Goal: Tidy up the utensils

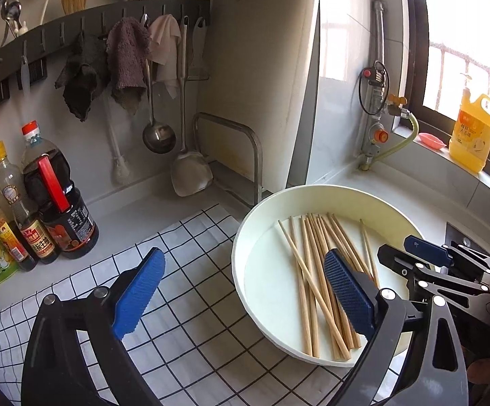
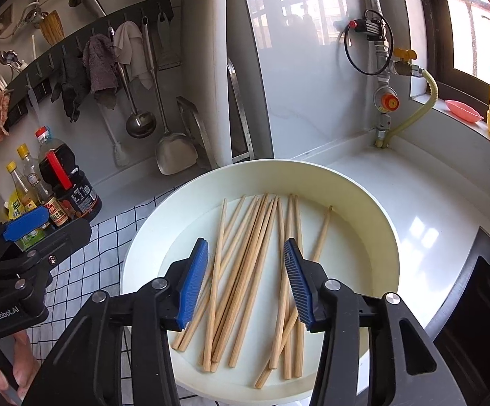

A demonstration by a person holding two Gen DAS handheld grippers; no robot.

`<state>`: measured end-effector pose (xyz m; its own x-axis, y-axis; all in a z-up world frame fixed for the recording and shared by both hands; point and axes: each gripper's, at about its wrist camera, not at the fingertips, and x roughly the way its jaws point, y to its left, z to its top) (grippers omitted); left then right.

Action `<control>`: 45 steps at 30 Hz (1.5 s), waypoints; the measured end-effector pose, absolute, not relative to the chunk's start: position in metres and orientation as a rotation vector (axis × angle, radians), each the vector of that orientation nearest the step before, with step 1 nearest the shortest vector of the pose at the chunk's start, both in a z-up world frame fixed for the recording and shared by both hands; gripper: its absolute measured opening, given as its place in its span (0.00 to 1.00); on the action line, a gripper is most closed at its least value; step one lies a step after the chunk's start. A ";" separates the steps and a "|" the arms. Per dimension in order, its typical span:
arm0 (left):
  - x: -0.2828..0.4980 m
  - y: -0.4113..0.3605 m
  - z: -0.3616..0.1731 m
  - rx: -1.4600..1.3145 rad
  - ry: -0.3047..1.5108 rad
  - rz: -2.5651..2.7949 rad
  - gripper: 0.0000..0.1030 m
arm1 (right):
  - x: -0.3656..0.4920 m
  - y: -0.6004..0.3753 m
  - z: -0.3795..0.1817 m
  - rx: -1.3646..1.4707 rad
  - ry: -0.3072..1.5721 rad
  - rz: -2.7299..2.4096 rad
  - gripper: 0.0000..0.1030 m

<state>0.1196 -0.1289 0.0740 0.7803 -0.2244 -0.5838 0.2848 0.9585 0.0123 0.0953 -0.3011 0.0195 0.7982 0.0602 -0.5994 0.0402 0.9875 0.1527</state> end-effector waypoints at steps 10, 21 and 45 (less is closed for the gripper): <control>0.115 -0.132 0.075 0.094 0.626 -0.295 0.93 | 0.093 -0.301 0.022 0.166 0.638 0.010 0.48; 0.114 -0.126 0.081 0.078 0.611 -0.278 0.94 | 0.091 -0.298 0.023 0.159 0.635 0.014 0.51; 0.114 -0.126 0.082 0.100 0.618 -0.227 0.94 | 0.092 -0.294 0.023 0.152 0.639 0.022 0.51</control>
<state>0.1143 -0.1257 0.0825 0.7912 -0.1807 -0.5843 0.2403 0.9704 0.0253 0.0920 -0.2942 0.0234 0.8030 0.0676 -0.5921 0.0259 0.9887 0.1479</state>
